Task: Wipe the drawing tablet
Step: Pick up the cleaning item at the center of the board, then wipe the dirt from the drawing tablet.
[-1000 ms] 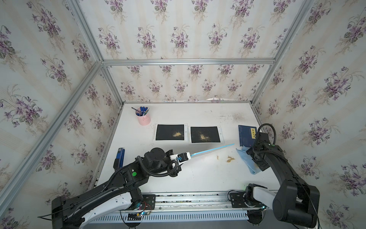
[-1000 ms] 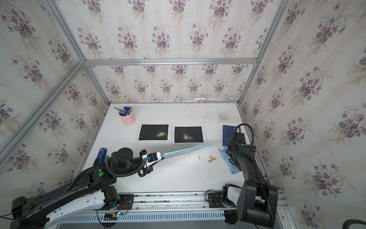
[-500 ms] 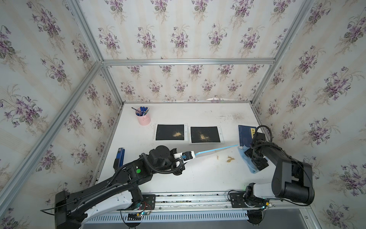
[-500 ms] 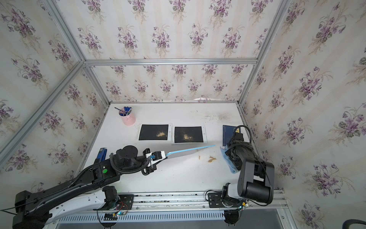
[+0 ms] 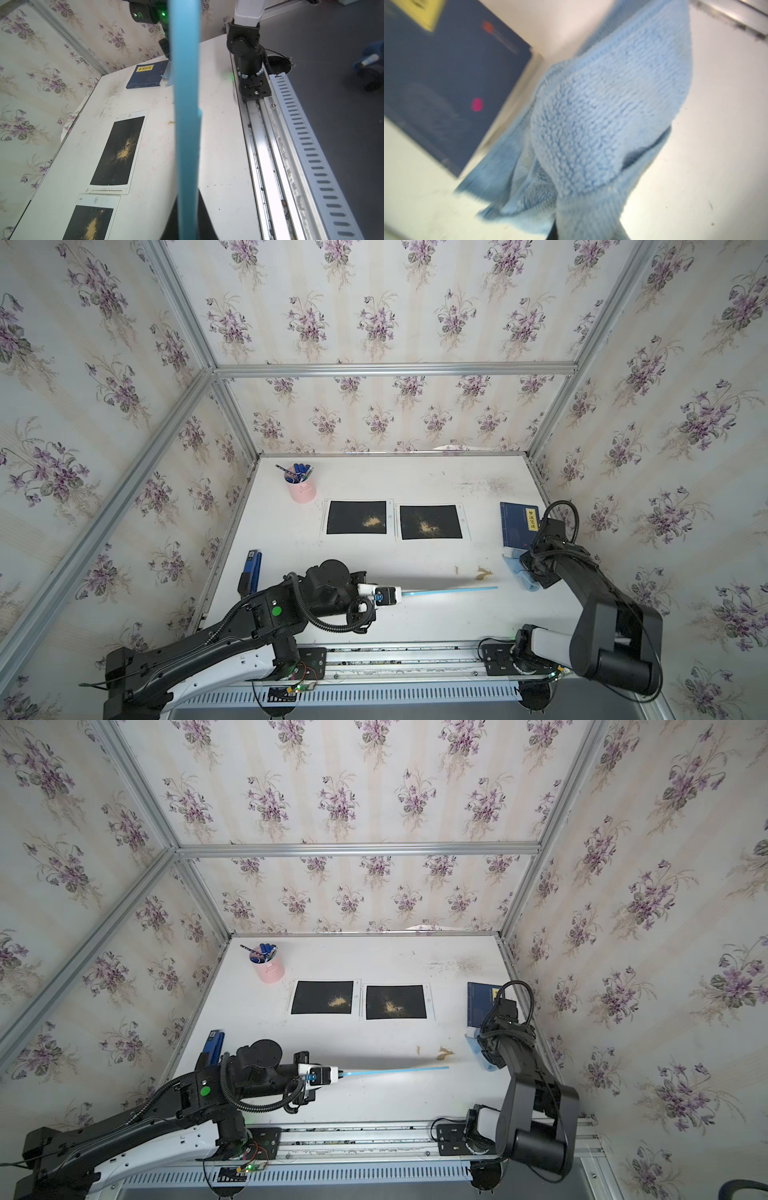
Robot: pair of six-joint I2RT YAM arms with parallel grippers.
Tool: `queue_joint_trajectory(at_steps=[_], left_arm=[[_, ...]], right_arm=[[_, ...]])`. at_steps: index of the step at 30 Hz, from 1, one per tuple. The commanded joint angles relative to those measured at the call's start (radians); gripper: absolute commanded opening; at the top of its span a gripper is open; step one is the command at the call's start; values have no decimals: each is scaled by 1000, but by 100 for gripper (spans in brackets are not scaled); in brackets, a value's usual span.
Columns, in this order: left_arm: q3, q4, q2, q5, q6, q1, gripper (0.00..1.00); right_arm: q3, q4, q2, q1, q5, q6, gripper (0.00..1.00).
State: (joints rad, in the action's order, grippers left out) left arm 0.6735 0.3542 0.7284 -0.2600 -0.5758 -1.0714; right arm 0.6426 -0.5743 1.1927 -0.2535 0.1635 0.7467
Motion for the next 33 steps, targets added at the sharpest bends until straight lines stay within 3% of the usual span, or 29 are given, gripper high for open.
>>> queue_joint_trajectory(at_steps=[1, 7, 10, 14, 17, 21, 24, 33], left_arm=[[1, 49, -26, 50, -149, -57, 0], [-19, 128, -7, 284, -390, -209, 0], [-75, 76, 10, 390, -495, -264, 0], [-174, -78, 47, 526, -629, -312, 0], [-207, -125, 92, 614, -696, -341, 0], [-280, -190, 95, 642, -781, -349, 0], [-324, -248, 110, 674, -809, -351, 0], [-307, -213, 244, 620, -730, -349, 0]], right_arm=[[36, -44, -135, 0, -18, -60, 0], [128, -84, -318, 30, -144, -201, 0], [144, -94, -345, 54, -303, -292, 0], [98, -40, -383, 112, -605, -356, 0], [50, 18, -374, 232, -732, -354, 0], [7, 85, -351, 547, -654, -324, 0], [-11, 119, -343, 709, -605, -314, 0], [-156, 299, -354, 738, -980, -348, 0]])
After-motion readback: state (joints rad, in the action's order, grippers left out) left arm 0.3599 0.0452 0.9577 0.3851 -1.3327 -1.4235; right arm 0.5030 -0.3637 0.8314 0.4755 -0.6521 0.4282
